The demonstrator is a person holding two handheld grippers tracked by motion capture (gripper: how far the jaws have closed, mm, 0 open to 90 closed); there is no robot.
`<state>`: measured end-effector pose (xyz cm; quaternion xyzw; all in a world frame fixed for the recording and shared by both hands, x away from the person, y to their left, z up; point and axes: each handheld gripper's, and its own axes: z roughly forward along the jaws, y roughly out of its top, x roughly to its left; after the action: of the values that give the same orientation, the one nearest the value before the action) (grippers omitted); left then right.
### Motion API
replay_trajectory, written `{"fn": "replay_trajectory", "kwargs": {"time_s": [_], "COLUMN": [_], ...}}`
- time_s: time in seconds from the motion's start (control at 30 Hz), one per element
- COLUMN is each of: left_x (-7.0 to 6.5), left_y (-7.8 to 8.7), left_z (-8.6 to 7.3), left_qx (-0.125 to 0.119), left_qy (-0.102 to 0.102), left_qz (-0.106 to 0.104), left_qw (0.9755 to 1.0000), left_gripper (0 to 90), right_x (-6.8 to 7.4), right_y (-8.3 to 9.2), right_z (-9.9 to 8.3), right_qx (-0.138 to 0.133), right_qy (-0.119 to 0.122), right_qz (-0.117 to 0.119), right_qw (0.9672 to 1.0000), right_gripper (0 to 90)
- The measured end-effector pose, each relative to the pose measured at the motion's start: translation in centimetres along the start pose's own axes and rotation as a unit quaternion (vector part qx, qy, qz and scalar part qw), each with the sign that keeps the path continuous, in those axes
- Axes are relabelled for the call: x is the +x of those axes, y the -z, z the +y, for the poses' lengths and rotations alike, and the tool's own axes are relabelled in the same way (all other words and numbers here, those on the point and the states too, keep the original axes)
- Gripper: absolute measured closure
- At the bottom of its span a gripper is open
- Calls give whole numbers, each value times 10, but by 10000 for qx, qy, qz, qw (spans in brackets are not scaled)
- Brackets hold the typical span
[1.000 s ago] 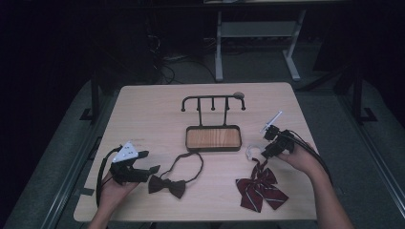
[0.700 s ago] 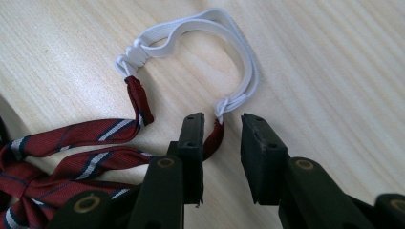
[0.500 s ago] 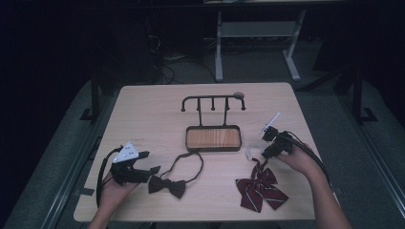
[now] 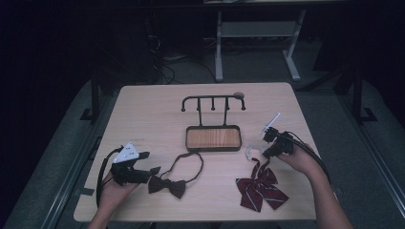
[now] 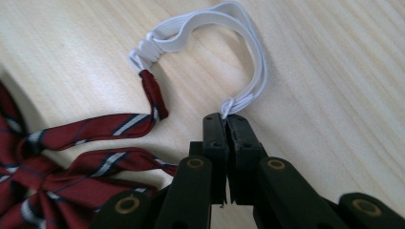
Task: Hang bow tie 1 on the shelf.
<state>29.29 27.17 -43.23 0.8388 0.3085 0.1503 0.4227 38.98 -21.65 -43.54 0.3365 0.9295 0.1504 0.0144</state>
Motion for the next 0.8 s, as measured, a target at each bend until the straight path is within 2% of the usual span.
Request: {"fn": "replay_trajectory", "kwargs": {"time_s": [0.23, 0.33, 0.47, 0.67, 0.8], "left_x": [0, 0, 0, 0, 0], "left_y": [0, 0, 1, 1, 0], "left_z": [0, 0, 0, 0, -1], "left_qx": [7, -9, -10, -17, -15], "left_qy": [-7, -24, -26, -23, -14], "left_qz": [-14, -2, 16, 10, -12], "left_qw": [10000, 10000, 10000, 10000, 10000], "left_gripper": [255, 255, 255, 253, 253], "right_x": [3, 6, 8, 14, 16], "right_y": [12, 19, 24, 37, 47], "right_z": [-1, -2, -2, -1, 0], "right_qx": [-112, -281, -302, -435, -495], "right_qy": [131, 240, 303, 567, 652], "right_qz": [60, 178, 267, 412, 504], "right_qw": [9998, 9992, 9987, 9966, 9954], "right_gripper": [869, 869, 869, 869, 869]}}
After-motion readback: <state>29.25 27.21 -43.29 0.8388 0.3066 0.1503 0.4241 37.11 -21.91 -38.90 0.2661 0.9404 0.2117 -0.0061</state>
